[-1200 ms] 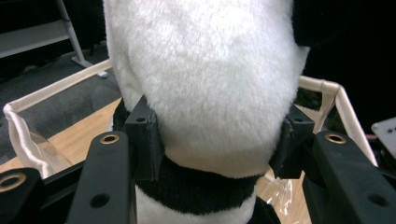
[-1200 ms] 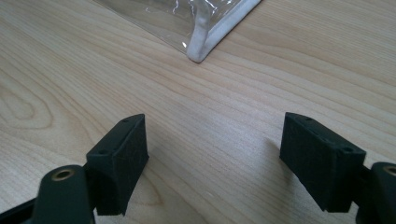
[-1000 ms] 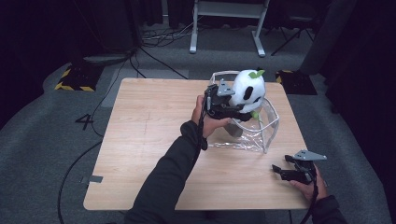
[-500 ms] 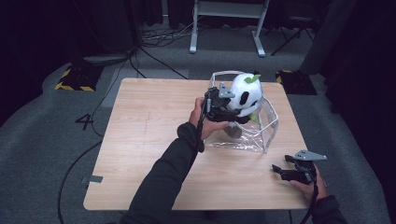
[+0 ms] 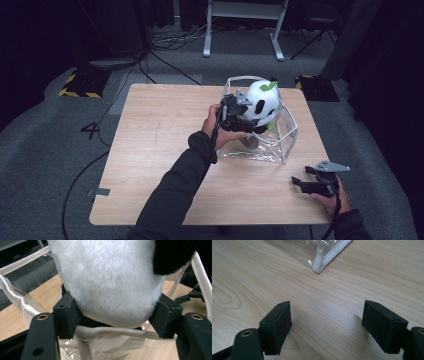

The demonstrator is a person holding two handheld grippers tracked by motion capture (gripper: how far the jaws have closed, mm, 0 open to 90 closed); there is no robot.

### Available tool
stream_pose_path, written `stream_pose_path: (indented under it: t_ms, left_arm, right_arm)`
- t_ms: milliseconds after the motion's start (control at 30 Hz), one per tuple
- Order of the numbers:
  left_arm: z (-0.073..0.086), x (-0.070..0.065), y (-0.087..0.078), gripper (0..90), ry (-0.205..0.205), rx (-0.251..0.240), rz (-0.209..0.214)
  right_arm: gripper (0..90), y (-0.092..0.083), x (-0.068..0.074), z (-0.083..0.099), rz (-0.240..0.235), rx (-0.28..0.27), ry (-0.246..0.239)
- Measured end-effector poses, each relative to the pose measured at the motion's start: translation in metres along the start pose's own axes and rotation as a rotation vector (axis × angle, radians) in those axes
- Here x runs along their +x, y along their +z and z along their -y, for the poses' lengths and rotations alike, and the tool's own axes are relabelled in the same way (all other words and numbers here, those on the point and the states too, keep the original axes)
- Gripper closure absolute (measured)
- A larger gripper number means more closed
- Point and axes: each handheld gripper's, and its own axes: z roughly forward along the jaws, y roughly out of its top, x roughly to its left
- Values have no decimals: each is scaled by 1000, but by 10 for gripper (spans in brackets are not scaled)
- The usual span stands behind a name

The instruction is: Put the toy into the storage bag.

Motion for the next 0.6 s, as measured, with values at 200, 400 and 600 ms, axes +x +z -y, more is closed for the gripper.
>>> stream_pose_path:
  t_ms: [200,400,600]
  left_arm:
    - [-2,-3,1,268,-13,2,-19]
    - [-4,-4,-1,271,-3,-13,-22]
    - [-5,-4,2,276,3,-3,-22]
  right_arm:
    - [235,0,0,0,0,0,-1]
    - [235,0,0,0,0,-2,1]
    - [235,0,0,0,1,-1,0]
